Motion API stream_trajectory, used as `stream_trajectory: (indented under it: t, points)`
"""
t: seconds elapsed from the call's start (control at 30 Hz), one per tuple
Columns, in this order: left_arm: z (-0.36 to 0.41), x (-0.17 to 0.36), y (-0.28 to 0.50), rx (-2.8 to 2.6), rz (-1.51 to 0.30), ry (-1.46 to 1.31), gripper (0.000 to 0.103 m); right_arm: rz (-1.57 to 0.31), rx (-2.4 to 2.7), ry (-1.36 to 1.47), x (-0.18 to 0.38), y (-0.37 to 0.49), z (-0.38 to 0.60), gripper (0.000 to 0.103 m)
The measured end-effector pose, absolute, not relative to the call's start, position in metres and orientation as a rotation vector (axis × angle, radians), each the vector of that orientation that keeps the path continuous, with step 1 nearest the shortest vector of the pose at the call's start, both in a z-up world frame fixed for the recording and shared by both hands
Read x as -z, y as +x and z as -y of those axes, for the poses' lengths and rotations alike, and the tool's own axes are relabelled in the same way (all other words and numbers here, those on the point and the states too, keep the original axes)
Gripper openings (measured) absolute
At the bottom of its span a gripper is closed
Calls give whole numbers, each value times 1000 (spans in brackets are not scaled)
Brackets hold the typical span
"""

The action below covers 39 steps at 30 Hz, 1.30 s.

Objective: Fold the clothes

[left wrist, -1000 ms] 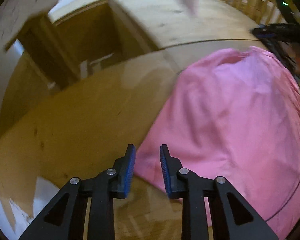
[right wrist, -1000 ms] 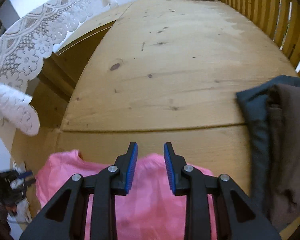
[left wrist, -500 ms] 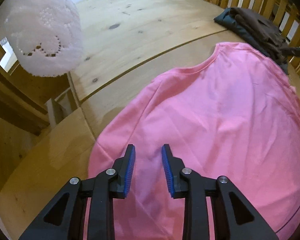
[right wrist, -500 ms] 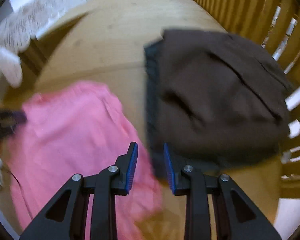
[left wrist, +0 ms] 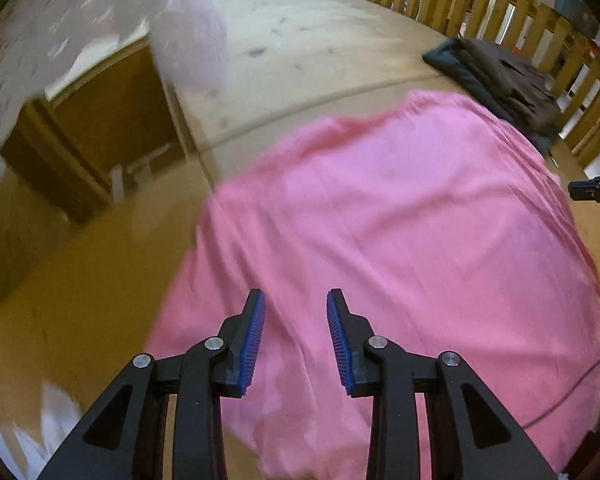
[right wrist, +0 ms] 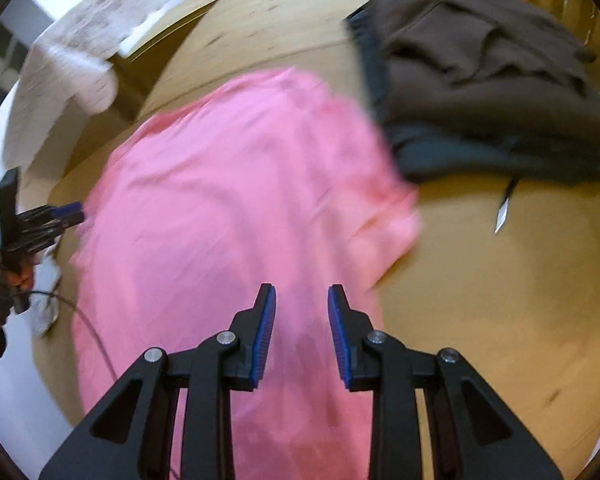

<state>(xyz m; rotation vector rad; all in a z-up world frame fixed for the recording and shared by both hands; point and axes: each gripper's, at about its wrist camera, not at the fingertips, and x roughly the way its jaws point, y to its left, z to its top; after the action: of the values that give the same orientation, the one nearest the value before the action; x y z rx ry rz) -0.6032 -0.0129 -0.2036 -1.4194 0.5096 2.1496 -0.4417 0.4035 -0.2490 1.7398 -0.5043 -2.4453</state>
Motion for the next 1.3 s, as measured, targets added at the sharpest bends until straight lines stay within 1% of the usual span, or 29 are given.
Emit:
stream_trajectory:
  t: [0.13,0.2,0.23,0.3,0.33,0.43,0.5,0.57,0.63,0.73,0.8,1.0,1.2,1.3]
  points:
    - [37,221,-584,-2118,-494,-1506,31,466,2310,1781,257,-405,-360,27]
    - [48,231,-585,-2136,-555,-1529,31,390,2283,1783,259,-390,-335,27]
    - [55,232,-585,-2149,-569,-1536,33,360,2272,1784,260,-384,-326,27]
    - [68,231,-589,-2174,-562,-1553,33,357,2269,1793,263,-376,-319,27]
    - [74,228,-589,-2193,-573,-1554,30,379,2275,1803,265,-374,-322,27]
    - [93,207,-580,-2219,-492,-1536,29,460,2305,1827,267,-368,-338,27]
    - [96,196,-563,-2210,-472,-1512,31,474,2323,1831,267,-367,-344,27]
    - [95,191,-542,-2186,-475,-1496,31,469,2337,1826,265,-363,-346,27]
    - [97,190,-519,-2152,-424,-1505,31,461,2345,1812,260,-357,-346,27]
    - [93,194,-480,-2076,-314,-1500,31,383,2369,1788,253,-340,-352,27]
    - [83,201,-452,-2021,-291,-1498,31,355,2386,1766,249,-330,-359,27]
    - [66,221,-393,-1966,-367,-1466,31,349,2433,1721,251,-306,-376,27]
    - [48,227,-399,-2025,-410,-1322,32,338,2474,1603,247,-283,-366,27]
    - [42,235,-402,-2026,-457,-1292,32,319,2478,1554,245,-272,-350,27]
